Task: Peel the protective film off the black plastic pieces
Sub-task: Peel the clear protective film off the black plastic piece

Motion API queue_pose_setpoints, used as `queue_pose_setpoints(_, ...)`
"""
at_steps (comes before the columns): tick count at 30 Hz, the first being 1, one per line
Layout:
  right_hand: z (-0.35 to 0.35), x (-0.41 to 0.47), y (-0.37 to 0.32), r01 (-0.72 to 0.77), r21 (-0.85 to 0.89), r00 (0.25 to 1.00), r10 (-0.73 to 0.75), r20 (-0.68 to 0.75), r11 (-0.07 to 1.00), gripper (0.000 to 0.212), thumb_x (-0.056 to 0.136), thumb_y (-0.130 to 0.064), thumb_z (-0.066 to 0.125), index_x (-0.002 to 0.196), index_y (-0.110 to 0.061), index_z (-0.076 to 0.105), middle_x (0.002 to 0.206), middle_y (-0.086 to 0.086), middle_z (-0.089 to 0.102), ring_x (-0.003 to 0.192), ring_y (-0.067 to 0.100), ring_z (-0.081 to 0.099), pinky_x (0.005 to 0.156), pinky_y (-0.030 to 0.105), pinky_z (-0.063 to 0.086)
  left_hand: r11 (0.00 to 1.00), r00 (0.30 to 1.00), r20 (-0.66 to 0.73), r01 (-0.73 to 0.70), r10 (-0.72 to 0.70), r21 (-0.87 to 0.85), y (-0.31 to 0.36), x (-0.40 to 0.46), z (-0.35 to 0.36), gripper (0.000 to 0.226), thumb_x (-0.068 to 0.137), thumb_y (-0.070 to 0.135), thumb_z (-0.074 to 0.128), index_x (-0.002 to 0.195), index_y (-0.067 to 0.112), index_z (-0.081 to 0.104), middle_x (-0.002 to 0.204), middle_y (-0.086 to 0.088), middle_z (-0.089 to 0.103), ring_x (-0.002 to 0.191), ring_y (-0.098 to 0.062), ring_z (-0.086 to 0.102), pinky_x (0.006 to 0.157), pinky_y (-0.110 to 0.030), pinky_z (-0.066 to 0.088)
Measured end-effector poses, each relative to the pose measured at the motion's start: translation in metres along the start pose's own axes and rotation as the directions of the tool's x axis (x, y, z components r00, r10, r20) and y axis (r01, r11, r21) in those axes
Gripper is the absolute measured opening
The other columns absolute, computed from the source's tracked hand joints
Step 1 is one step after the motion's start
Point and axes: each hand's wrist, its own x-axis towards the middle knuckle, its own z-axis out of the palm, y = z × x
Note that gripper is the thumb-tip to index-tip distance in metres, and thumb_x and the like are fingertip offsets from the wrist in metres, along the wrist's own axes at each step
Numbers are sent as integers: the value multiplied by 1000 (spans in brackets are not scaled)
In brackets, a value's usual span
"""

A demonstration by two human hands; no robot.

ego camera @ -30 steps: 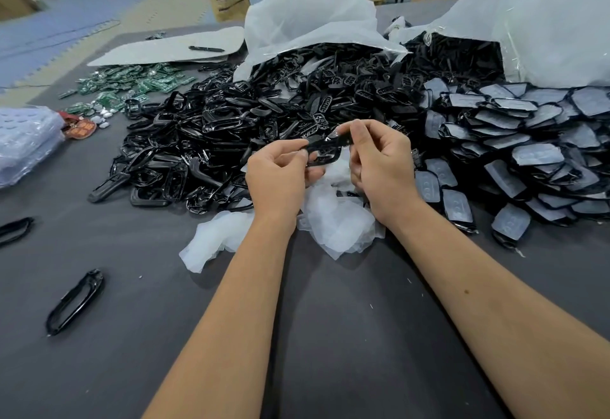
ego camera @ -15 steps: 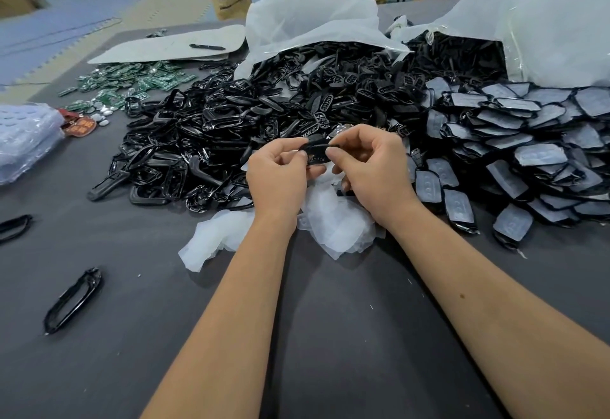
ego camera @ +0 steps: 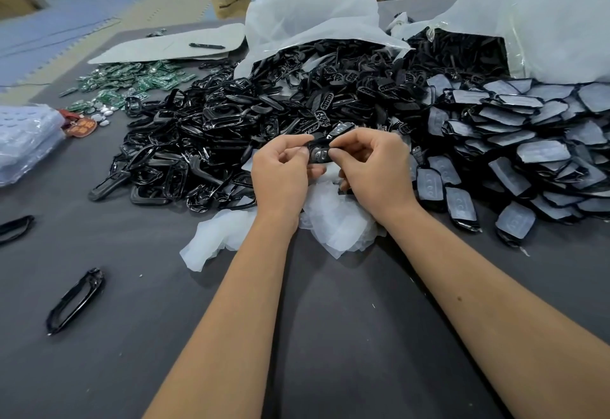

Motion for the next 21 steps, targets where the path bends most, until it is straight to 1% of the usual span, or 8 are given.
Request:
queue_pose_setpoints(3, -1, -1, -2, 30, -19, 999, -31, -40, 999, 4, 86, -9, 81, 90, -11, 80, 79, -4, 75, 72, 12, 72, 72, 35, 62, 1000, 1000, 19, 16, -16, -20, 1, 0, -1, 27, 100, -1, 53, 100, 13, 76, 92, -29, 71, 61, -15, 72, 64, -28, 59)
queue_pose_setpoints(5, -1, -2, -3, 33, -40, 999, -34, -41, 999, 4, 86, -8, 81, 89, -11, 80, 79, -4, 75, 74, 10, 72, 74, 30, 61, 1000, 1000, 29, 12, -12, -13, 0, 0, 0, 27, 99, -1, 54, 100, 14, 76, 90, -31, 70, 62, -16, 72, 66, -30, 60)
queue_pose_setpoints(7, -2, -1, -4, 35, -50, 999, -36, -29, 998, 4, 86, -7, 80, 89, -11, 80, 79, -4, 75, 75, 9, 71, 75, 29, 60, 1000, 999, 34, -6, 6, -2, -1, 0, 0, 23, 97, -2, 59, 100, 14, 76, 77, -19, 71, 62, -17, 72, 70, -33, 62)
queue_pose_setpoints(9, -2, -2, -5, 34, -42, 999, -35, -15, 999, 4, 86, -7, 80, 88, -11, 80, 80, -4, 75, 76, 10, 71, 76, 29, 60, 1000, 999, 44, -25, 25, -2, -1, -1, -1, 19, 94, -3, 66, 98, 13, 75, 75, -7, 74, 62, -17, 72, 71, -34, 64)
queue_pose_setpoints(12, -2, -2, -5, 31, -39, 999, -31, -19, 999, 4, 86, -9, 81, 88, -12, 79, 79, -4, 75, 75, 10, 71, 75, 31, 60, 1000, 998, 63, -24, 25, -17, -1, 0, -3, 19, 92, -5, 70, 97, 13, 75, 76, -7, 76, 61, -17, 70, 67, -29, 62)
queue_pose_setpoints(17, -2, -1, -1, -69, -39, 994, 65, -82, 997, 24, 83, -22, 86, 97, -19, 67, 77, -7, 68, 66, 5, 63, 65, 26, 54, 998, 995, 99, -21, 26, -54, 0, 2, -4, 18, 93, -8, 68, 98, 8, 73, 68, -4, 72, 55, -12, 64, 62, -25, 57)
queue_pose_setpoints(19, -4, 0, -1, -130, 46, 990, 132, -48, 990, 25, 84, -21, 86, 99, -18, 67, 82, -1, 69, 69, 12, 66, 58, 31, 56, 997, 993, 116, -18, 27, -78, 0, 3, -6, 18, 93, -9, 67, 99, 7, 73, 62, 2, 69, 54, -11, 63, 60, -23, 56)
queue_pose_setpoints(21, -6, 1, -2, -178, 190, 984, 176, 26, 966, 18, 87, -15, 83, 100, -14, 70, 84, 5, 74, 67, 16, 69, 49, 26, 54, 994, 991, 129, -9, 23, -108, 0, 2, -6, 18, 94, -8, 67, 101, 7, 72, 62, 4, 68, 55, -11, 64, 60, -22, 55)
